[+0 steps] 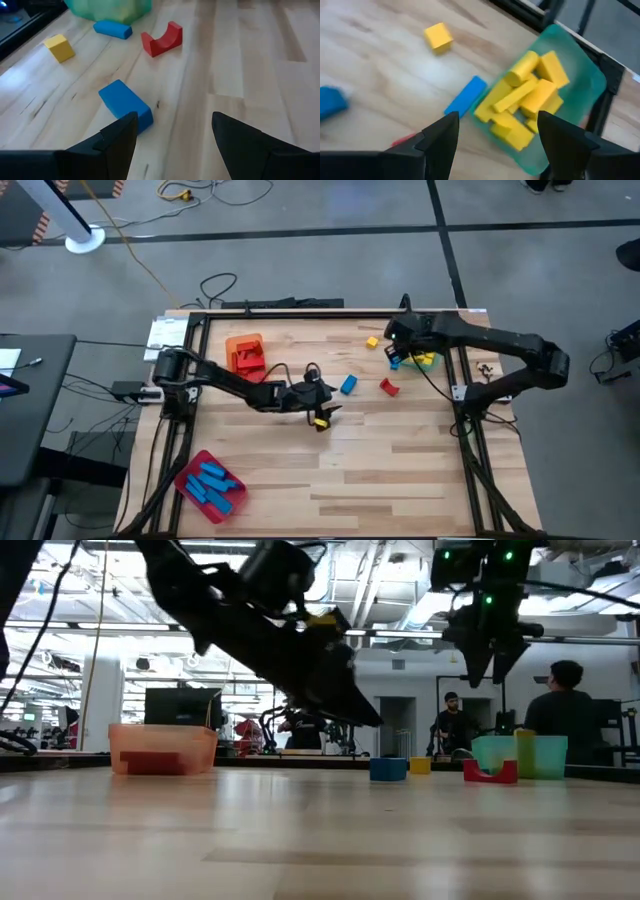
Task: Sort blocks
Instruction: Put the blue wooden block into the red bin
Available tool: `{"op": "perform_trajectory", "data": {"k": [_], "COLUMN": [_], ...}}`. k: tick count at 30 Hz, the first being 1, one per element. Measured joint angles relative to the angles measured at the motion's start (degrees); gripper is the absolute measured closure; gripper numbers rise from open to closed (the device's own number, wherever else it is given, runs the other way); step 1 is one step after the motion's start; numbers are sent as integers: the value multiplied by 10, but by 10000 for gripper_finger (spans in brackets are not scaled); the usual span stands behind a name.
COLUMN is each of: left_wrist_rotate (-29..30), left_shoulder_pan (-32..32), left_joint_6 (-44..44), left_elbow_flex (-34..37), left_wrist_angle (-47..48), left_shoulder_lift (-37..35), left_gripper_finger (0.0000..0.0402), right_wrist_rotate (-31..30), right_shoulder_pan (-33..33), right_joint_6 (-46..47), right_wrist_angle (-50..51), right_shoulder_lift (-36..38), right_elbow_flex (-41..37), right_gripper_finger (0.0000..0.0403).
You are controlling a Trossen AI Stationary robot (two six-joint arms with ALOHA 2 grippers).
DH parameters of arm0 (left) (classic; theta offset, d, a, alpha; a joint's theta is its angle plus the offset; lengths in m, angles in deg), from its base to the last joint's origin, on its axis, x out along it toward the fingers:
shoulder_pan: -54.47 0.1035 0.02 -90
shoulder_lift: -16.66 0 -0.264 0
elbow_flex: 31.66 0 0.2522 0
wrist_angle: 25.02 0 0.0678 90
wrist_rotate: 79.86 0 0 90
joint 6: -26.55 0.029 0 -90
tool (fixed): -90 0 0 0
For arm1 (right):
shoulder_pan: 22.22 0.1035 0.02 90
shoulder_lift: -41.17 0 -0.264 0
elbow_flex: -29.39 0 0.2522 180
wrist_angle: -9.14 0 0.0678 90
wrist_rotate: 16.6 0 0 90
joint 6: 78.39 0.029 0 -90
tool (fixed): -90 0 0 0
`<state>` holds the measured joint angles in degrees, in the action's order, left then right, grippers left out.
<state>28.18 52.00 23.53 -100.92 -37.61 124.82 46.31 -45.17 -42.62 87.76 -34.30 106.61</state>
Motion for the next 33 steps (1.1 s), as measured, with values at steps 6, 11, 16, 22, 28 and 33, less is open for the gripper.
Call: {"op": "perform_trajectory", "data": {"k": [6,11,16,22,28,33], "left_wrist_rotate": [1,52,87,88,88,88], "left_shoulder_pan": [18,35,42,43,44,44], "left_joint_6": [-22,-43,-48,-32,-18,-9], "left_elbow_flex": [-75,-147,-189,-194,-194,-194], "left_wrist_angle": [59,133,166,169,166,168], "left_shoulder_lift": [66,121,154,154,153,153], "left_gripper_finger": [151,151,151,151,151,151], "right_wrist_rotate": [0,-5,-15,-15,-17,-7], "right_shoulder_pan": [78,126,170,214,256,282], "right_joint_6": [17,40,60,90,115,126], "right_wrist_angle": [-5,-8,-7,-12,-64,-88], "right_shoulder_lift": [1,1,1,1,1,1], "right_elbow_flex": [0,0,0,0,0,0], "right_gripper_finger": [120,120,120,120,120,120]}}
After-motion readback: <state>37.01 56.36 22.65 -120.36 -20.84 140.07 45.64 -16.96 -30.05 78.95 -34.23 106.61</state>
